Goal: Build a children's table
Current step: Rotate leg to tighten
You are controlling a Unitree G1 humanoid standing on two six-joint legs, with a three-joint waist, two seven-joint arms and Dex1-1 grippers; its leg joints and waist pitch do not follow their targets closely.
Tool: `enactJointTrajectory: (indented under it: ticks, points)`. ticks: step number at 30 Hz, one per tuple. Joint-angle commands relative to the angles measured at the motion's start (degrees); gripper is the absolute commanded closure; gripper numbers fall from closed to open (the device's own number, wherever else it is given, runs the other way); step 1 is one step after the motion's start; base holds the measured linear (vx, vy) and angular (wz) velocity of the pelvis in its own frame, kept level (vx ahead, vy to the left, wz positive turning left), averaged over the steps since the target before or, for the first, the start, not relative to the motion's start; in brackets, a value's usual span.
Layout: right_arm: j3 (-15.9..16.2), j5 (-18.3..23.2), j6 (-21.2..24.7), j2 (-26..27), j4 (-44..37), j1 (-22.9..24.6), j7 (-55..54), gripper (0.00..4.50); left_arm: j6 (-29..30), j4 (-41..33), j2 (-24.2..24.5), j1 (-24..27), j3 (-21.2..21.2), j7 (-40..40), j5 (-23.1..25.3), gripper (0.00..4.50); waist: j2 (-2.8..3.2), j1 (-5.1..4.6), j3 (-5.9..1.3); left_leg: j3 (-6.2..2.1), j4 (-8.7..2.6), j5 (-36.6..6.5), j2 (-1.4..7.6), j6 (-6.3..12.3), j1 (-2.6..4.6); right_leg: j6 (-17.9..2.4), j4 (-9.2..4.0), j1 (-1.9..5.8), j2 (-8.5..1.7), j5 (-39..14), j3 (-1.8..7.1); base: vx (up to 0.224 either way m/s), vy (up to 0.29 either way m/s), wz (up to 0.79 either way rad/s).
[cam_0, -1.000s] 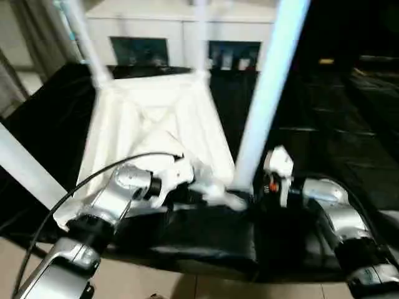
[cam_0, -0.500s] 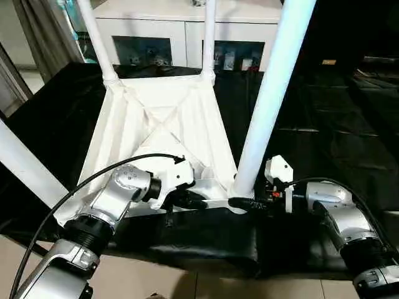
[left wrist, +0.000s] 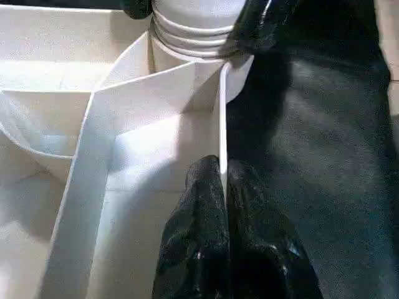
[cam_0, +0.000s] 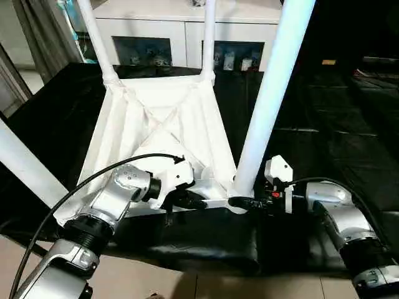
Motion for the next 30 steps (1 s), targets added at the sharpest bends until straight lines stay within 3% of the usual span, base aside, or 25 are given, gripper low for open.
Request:
enactJointTrajectory:
  ticks: [1, 2, 5, 9, 12, 16, 22, 24, 26, 30]
  points:
    - [-2.1, -2.6, 0.4, 1.7, 3.7, -1.7, -9.1, 1.85, 0.8, 2.4, -1.7, -0.9, -0.8, 2.5, 1.3, 4.5, -0.45, -0.47, -3.2, -0.56, -4.07, -14.7, 1.06, 2.61, 0.45, -14.0, -3.4, 2.66, -2.24, -12.8, 1.29, 0.0, 0.0, 0.0]
    - [-2.4, -2.9, 0.5, 2.4, 4.5, -2.0, -11.3, 1.85, 0.9, 3.5, -2.2, -1.3, -0.5, 3.9, 1.6, 4.5, -0.45, -0.72, -3.06, -0.7, -4.17, -17.4, 0.91, 1.34, 0.81, -12.7, -3.79, 2.39, -2.28, -17.5, 1.34, 0.0, 0.0, 0.0]
    - [-3.0, -4.0, 1.5, 5.8, 6.6, -2.9, -19.0, 1.86, 2.5, 8.0, -5.1, -3.3, 0.5, 10.5, 2.9, 4.5, -0.54, -1.57, -2.83, -0.94, -4.35, -20.2, 0.67, -0.11, 0.98, -10.7, -4.48, 2.19, -2.33, -23.6, 1.33, -0.034, -0.005, 0.0]
    - [-4.1, -4.6, 2.2, 10.7, 9.2, -4.5, -28.8, 1.86, 4.4, 13.1, -9.3, -6.0, 2.3, 19.5, 3.4, 4.5, -0.52, -2.02, -2.72, -1.16, -4.37, -22.3, 0.55, -0.06, 1.17, -8.6, -5.22, 1.71, -2.41, -28.6, 1.2, -0.013, -0.002, 0.0]
    - [-7.5, -4.3, 4.1, 16.9, 14.4, -8.0, -43.7, 1.86, 7.2, 18.8, -14.2, -9.7, 4.7, 29.6, 3.6, 4.5, -0.57, -2.47, -2.67, -1.34, -4.36, -23.3, 0.29, -0.74, 1.42, -7.5, -5.66, 1.38, -2.21, -31.5, 0.86, 0.0, 0.0, 0.0]
    - [-7.6, -5.8, 3.8, 19.3, 17.2, -9.9, -49.9, 1.86, 7.3, 22.4, -16.3, -11.6, 5.6, 33.6, 3.7, 4.5, -0.31, -2.74, -2.89, -1.55, -4.7, -23.7, 0.4, -0.23, 1.2, -7.3, -5.77, 1.58, -2.2, -29.1, 0.64, 0.0, 0.0, 0.0]
    - [-5.9, -8.3, 2.8, 21.2, 19.1, -11.3, -50.2, 1.86, 6.7, 26.1, -17.2, -13.1, 5.6, 34.7, 4.6, 4.5, -0.53, -2.81, -2.84, -1.37, -4.83, -24.7, 0.38, 0.66, 1.18, -8.8, -5.67, 1.62, -2.23, -25.7, 0.84, 0.0, 0.0, 0.0]
    - [-7.0, -7.0, 1.5, 21.1, 18.8, -11.1, -48.8, 1.16, 6.5, 26.6, -16.7, -13.1, 5.5, 33.7, 4.5, 4.5, -0.68, -2.75, -2.77, -1.31, -4.82, -24.7, 0.39, 1.02, 1.19, -8.7, -5.85, 1.53, -2.34, -26.6, 0.9, 0.0, 0.0, 0.0]
    - [-7.1, -6.7, 1.2, 21.0, 18.5, -11.0, -48.5, 1.14, 6.4, 26.5, -16.5, -13.0, 5.5, 33.4, 4.5, 4.5, -0.64, -2.68, -2.78, -1.31, -4.82, -24.8, 0.39, 1.17, 1.24, -8.4, -5.92, 1.47, -2.37, -27.3, 0.9, 0.0, 0.0, 0.0]
    - [-7.2, -7.1, -0.5, 19.4, 17.4, -10.7, -46.6, 0.69, 5.4, 26.3, -15.2, -12.5, 4.8, 29.6, 4.6, 4.5, -0.61, -2.96, -2.62, -1.61, -5.08, -25.6, 0.42, 1.01, 0.91, -7.2, -6.11, 1.62, -2.46, -30.0, 0.69, 0.0, 0.0, 0.0]
